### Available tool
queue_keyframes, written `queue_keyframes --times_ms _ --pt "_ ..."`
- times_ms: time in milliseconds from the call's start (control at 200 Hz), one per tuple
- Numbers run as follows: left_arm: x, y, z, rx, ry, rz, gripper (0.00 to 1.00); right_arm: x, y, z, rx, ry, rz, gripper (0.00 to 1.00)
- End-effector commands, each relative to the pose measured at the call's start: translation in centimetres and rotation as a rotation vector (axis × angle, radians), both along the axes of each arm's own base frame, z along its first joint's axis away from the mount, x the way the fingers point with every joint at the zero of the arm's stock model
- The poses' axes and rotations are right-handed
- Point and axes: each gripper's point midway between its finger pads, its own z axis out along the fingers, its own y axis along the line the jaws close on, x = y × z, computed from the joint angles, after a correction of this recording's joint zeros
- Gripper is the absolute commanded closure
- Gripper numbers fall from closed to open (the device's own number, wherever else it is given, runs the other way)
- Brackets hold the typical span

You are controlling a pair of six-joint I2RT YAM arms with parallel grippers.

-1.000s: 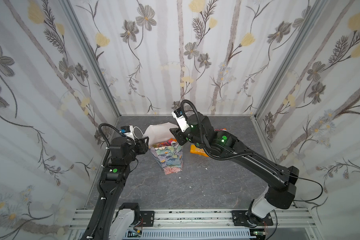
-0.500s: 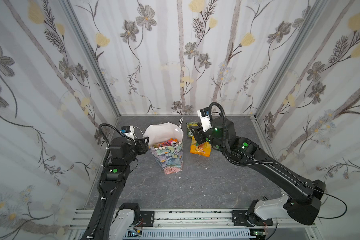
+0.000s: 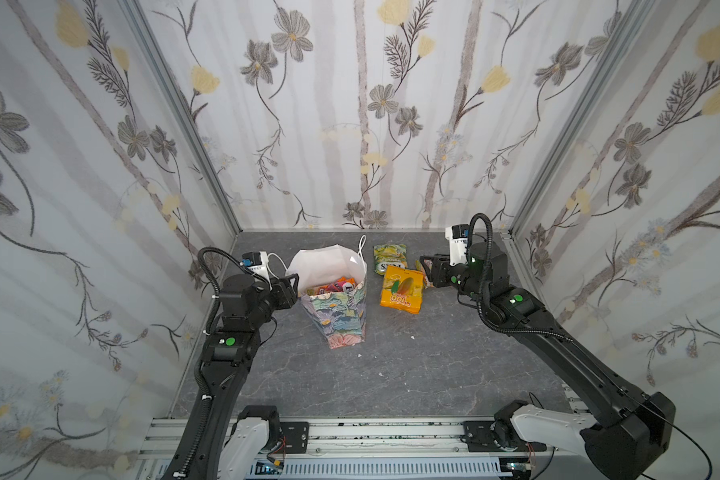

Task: Place the snacks into the paper bag
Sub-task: 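Withdraw the right gripper toward the pink Fox's Fruits packet on the table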

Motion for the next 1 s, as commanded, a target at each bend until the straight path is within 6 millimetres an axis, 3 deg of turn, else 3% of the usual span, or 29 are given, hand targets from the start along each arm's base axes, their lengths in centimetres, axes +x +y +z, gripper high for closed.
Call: queue_keyframes --times_ms 0,250,530,744,754,994 --pt "0.3 0.0 0.7 -0.005 -0.033 0.001 0.41 0.2 0.0 0.0 0.055 0.003 0.03 0.48" --pt "0.4 0.0 0.5 -0.004 -0.024 0.002 0.41 1.9 -1.1 -2.1 -0.016 0.039 -0.015 0.43" --pt "0.3 0.0 0.6 -0.004 -0.028 0.003 0.41 6.5 -2.9 -5.2 -0.209 0.089 -0.144 0.37" --pt "0.2 0.0 0.6 -0.005 -0.027 0.0 0.41 10.0 -5.8 -7.9 -0.41 0.119 -0.285 0.26" --pt "0.2 0.0 0.7 -0.005 -0.03 0.0 0.41 10.3 -5.8 -9.0 -0.424 0.14 -0.283 0.26" --pt "0.1 -0.2 0.9 -0.011 -0.036 -0.008 0.41 15.2 -7.1 -12.7 -0.448 0.23 -0.28 0.22"
